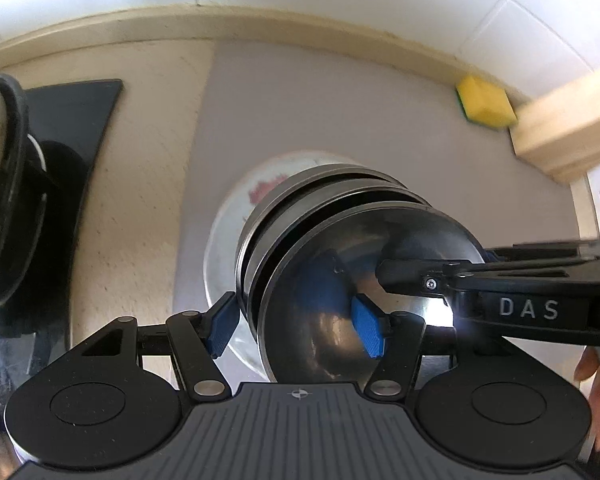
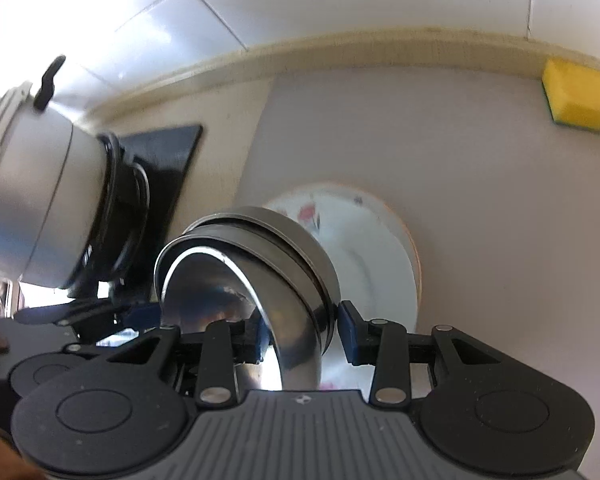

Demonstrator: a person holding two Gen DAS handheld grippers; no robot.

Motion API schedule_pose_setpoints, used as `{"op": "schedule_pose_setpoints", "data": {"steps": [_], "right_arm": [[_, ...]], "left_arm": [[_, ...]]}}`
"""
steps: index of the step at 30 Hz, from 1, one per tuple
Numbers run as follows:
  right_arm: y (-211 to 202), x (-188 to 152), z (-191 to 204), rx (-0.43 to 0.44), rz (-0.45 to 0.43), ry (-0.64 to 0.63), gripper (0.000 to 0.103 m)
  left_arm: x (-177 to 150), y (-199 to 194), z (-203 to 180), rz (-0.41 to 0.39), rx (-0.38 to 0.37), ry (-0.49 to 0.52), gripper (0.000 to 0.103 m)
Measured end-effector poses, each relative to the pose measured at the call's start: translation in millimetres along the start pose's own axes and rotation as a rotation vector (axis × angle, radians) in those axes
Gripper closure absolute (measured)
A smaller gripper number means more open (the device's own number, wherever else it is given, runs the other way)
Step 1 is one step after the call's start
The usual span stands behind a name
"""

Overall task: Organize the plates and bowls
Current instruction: 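Lower the bowl stack with both grippers onto the pink-flower plates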

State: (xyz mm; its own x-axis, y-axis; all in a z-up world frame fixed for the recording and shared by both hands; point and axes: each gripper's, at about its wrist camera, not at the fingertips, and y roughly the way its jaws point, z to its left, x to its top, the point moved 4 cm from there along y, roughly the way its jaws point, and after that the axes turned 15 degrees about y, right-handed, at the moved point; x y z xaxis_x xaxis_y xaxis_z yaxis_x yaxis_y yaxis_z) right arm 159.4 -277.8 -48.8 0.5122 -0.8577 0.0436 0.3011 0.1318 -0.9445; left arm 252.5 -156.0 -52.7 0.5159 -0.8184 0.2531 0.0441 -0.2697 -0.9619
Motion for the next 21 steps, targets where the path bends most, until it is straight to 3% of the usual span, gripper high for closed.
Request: {"op": "schedule_pose_setpoints", "data": {"steps": [4, 8, 21], "right_arm": [[4, 2, 2, -0.052, 0.046, -0.014, 0.087], [11, 13, 6, -0.036, 0.061, 0.013, 0.087], [14, 43, 2, 0.003, 0.018, 0.042, 0.083]], "left_arm": [[9, 0, 1, 0.021, -0.003, 0.026, 0.042], [18, 4, 9, 0.023, 0.037, 0.022, 0.042], [43, 0, 24, -0.035, 0.055, 0.024, 0.044]]}}
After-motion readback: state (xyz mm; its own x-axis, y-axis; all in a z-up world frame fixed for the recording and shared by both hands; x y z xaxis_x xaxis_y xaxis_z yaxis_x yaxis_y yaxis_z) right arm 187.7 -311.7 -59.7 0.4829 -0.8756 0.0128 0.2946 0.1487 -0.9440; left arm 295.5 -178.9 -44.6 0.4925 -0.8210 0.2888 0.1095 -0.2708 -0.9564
